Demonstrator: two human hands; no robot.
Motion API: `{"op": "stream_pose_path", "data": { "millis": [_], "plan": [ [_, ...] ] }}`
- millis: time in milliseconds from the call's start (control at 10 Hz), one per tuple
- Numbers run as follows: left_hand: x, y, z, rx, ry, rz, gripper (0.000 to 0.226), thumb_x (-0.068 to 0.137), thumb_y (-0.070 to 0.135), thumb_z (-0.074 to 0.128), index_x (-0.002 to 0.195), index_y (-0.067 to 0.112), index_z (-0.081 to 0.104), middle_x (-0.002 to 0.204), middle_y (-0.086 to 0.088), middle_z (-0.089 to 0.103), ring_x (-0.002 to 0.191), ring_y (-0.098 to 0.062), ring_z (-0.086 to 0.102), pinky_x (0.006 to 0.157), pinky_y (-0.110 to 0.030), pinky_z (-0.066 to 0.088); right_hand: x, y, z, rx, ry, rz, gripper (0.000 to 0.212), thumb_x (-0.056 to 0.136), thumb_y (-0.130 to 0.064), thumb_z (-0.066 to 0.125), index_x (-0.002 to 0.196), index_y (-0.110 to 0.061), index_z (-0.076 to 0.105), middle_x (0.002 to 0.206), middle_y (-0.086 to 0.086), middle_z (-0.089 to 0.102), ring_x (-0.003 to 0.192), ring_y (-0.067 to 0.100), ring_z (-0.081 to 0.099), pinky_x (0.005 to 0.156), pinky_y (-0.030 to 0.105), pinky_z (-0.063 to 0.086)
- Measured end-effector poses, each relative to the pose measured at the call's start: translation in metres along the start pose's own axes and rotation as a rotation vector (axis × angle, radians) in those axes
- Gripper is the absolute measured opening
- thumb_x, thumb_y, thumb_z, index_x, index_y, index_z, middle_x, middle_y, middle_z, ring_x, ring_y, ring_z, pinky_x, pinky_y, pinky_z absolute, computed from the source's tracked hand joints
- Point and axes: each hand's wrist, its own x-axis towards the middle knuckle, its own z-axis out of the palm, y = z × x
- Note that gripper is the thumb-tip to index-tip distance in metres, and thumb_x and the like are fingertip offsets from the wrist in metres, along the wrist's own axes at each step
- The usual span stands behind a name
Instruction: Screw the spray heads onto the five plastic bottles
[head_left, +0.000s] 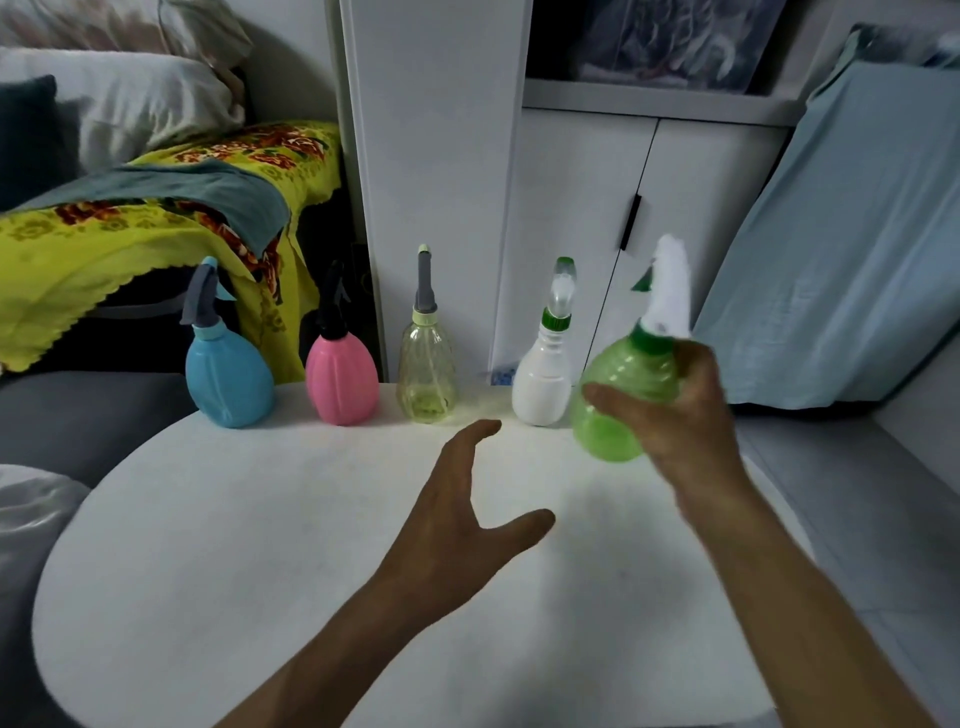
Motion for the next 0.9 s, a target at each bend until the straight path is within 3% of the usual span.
{"op": "stream_pose_path", "data": {
  "millis": [100,200,300,400,600,800,900],
  "plan": [
    [0.001,-0.006,-0.003,0.022,0.022,-0.022,0.069,0.079,0.046,0.075,0.136,0.047,0.036,0.134,0.035,0.038,0.131,0.004,0.038,0.110,-0.029,0.037,0.060,0.024,-0.024,-0.144,0.100,0.028,0.064,0.060,-0.029,0.090,0.113,-0.025,0.056,0.105,-0.004,0.062,0.092,0.013,0.064,0.069,0.025,0.048],
    [0.001,-0.010,-0.005,0.041,0.027,-0.005,0.062,0.080,0.046,0.074,0.132,0.050,0.039,0.133,0.037,0.041,0.128,0.011,0.038,0.108,-0.026,0.037,0.090,0.053,-0.028,-0.176,0.120,0.077,0.065,0.063,-0.028,0.089,0.120,-0.020,0.058,0.116,0.006,0.062,0.101,0.024,0.063,0.078,0.031,0.049],
    [-0.001,-0.013,-0.006,0.101,0.028,0.037,0.059,0.079,0.052,0.071,0.129,0.053,0.039,0.130,0.044,0.039,0.125,0.020,0.035,0.101,-0.015,0.035,0.109,0.104,-0.022,-0.188,0.083,0.152,0.068,0.064,-0.026,0.090,0.123,-0.018,0.057,0.121,0.009,0.062,0.106,0.027,0.062,0.087,0.037,0.050],
    [-0.002,-0.014,-0.005,0.126,0.012,0.058,0.058,0.078,0.056,0.067,0.129,0.055,0.038,0.131,0.044,0.038,0.126,0.017,0.036,0.096,-0.010,0.033,0.110,0.133,-0.015,-0.172,0.043,0.190,0.069,0.063,-0.026,0.091,0.123,-0.019,0.057,0.119,0.007,0.064,0.106,0.028,0.063,0.093,0.045,0.052],
    [0.000,-0.019,-0.002,0.146,0.006,0.064,0.059,0.077,0.057,0.065,0.130,0.053,0.039,0.132,0.044,0.038,0.127,0.015,0.037,0.099,-0.013,0.033,0.116,0.147,-0.006,-0.167,0.127,0.159,0.076,0.063,-0.036,0.089,0.127,-0.026,0.051,0.114,-0.004,0.058,0.103,0.022,0.059,0.083,0.034,0.046],
    [0.002,-0.015,-0.006,0.191,0.012,0.096,0.059,0.082,0.049,0.069,0.132,0.052,0.038,0.132,0.043,0.040,0.126,0.015,0.039,0.098,-0.013,0.037,0.109,0.149,-0.012,-0.137,0.000,0.228,0.108,0.062,-0.021,0.093,0.147,-0.016,0.027,0.133,0.006,0.052,0.117,0.024,0.054,0.091,0.035,0.045],
    [0.008,-0.001,-0.026,0.151,0.085,0.069,0.060,0.079,0.051,0.070,0.133,0.044,0.043,0.131,0.035,0.046,0.124,0.011,0.044,0.105,-0.029,0.044,0.103,0.130,-0.032,-0.137,0.058,0.342,0.119,0.066,-0.004,0.088,0.154,-0.017,0.010,0.153,0.010,0.037,0.134,0.028,0.042,0.104,0.041,0.041]
  ]
}}
